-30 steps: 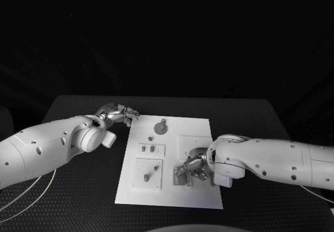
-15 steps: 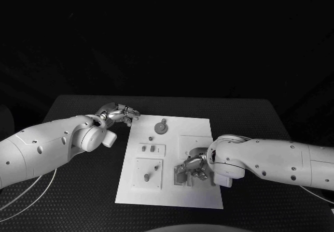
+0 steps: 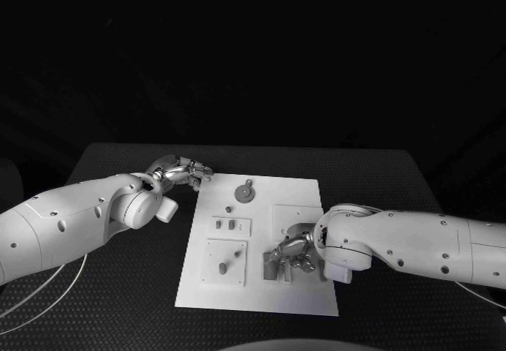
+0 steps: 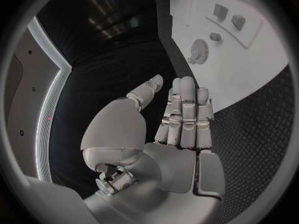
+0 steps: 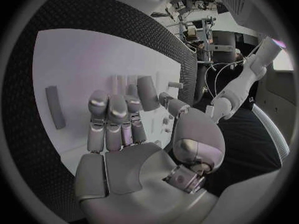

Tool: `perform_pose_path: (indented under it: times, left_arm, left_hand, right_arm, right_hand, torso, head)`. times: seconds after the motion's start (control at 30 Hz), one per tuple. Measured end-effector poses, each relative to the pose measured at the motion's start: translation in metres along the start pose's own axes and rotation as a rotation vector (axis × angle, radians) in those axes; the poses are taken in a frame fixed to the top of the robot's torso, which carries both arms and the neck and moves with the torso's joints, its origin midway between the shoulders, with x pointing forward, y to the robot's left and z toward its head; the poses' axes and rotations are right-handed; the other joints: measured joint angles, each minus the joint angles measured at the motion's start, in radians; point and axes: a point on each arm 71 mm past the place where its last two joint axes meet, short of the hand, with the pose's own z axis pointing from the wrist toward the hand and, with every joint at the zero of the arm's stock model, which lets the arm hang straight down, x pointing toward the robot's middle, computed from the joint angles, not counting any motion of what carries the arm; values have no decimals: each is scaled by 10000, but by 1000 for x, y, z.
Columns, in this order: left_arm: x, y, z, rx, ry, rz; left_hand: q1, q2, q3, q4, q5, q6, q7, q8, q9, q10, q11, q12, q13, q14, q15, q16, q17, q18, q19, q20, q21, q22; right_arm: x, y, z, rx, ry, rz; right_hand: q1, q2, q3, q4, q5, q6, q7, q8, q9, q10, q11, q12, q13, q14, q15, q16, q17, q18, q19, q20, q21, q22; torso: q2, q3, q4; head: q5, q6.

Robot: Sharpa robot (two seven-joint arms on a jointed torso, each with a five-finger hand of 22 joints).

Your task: Assemble the parts on the task board

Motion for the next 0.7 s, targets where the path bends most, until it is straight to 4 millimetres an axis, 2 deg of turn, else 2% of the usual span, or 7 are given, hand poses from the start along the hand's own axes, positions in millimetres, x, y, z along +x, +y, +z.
perform_pose_path:
  times: [0.17, 0.27, 0.33, 0.43, 0.47, 0.6, 0.7]
  left_arm:
    - [0, 0, 0, -3, 0, 0]
    - [0, 0, 0, -5, -4, 1]
    - [0, 0, 0, -6, -6, 1]
    - [0, 0, 0, -7, -9, 2]
    - [0, 0, 0, -7, -9, 2]
    - [-1, 0, 0, -9, -13, 3]
    - [-1, 0, 0, -10, -17, 4]
  left_hand:
    - [0, 0, 0, 0, 0, 0, 0, 0, 0, 0, 0, 0, -1, 0, 0, 0, 0, 0, 0, 0, 0, -1]
    - [0, 0, 0, 0, 0, 0, 0, 0, 1, 0, 0, 0, -1, 0, 0, 0, 9, 0, 0, 0, 0, 0]
    - [0, 0, 0, 0, 0, 0, 0, 0, 1, 0, 0, 0, -1, 0, 0, 0, 9, 0, 0, 0, 0, 9]
    - [0, 0, 0, 0, 0, 0, 0, 0, 1, 0, 0, 0, -2, 0, 0, 0, 8, 0, 0, 0, 0, 9]
    - [0, 0, 0, 0, 0, 0, 0, 0, 1, 0, 0, 0, -1, 0, 0, 0, 8, 0, 0, 0, 0, 9]
    - [0, 0, 0, 0, 0, 0, 0, 0, -3, 0, 0, 0, -2, 0, 0, 0, 8, 0, 0, 0, 0, 8]
    - [0, 0, 0, 0, 0, 0, 0, 0, -8, 0, 0, 0, -3, 0, 0, 0, 8, 0, 0, 0, 0, 8]
  right_arm:
    - [0, 0, 0, -10, -10, -23]
    - [0, 0, -1, -48, -37, -63]
    - [1, -2, -2, -124, -71, -93]
    - [3, -6, -5, -292, -86, -115]
    - [4, -7, -5, -347, -105, -128]
    - [0, -12, -11, -737, -424, -183]
    - [-9, -12, -17, -1206, -916, -312]
  right_hand:
    - [279, 170, 10, -108, 0, -2, -2, 0, 1, 0, 0, 0, 0, -29, 29, 20, -15, 4, -28, -24, 0, -12]
    - [289, 180, 15, -124, 0, -4, -4, -3, 1, 0, 0, 0, -10, -30, 30, 36, -23, 8, -57, -24, 0, -13]
    - [372, 98, -26, -166, 0, -6, -4, -94, -27, -1, 1, 36, -10, -31, 31, 36, -34, 11, -57, -23, 0, -18]
    - [418, -41, -29, -169, 0, -8, -3, -62, -7, -2, 1, 36, -25, -32, 32, 36, -49, 15, -58, -23, 0, -29]
    - [480, -150, -54, -230, 0, -94, -1, -73, -8, -30, 27, 37, -36, -56, 25, 37, -62, 16, -59, -23, 0, -44]
    - [688, -376, -268, -553, 0, -474, 93, -256, -57, -169, 94, 45, -47, -182, 72, 37, -84, 21, -133, -55, -5, -83]
    - [1163, -390, -504, -1071, 21, -813, 158, -478, -120, -331, 252, 62, -46, -310, 191, 38, -101, 20, -247, -69, -17, -101]
  torso:
    - [-1, -1, -2]
    - [0, -2, -2]
    - [-1, -4, -2]
    - [-2, -3, -1]
    - [-4, -3, 1]
    - [-5, 2, 3]
    - [-5, 1, 3]
  head:
    - [12, -25]
    - [16, -33]
    - [12, -22]
    - [5, -3]
    - [5, 6]
    - [19, 32]
    - [36, 64]
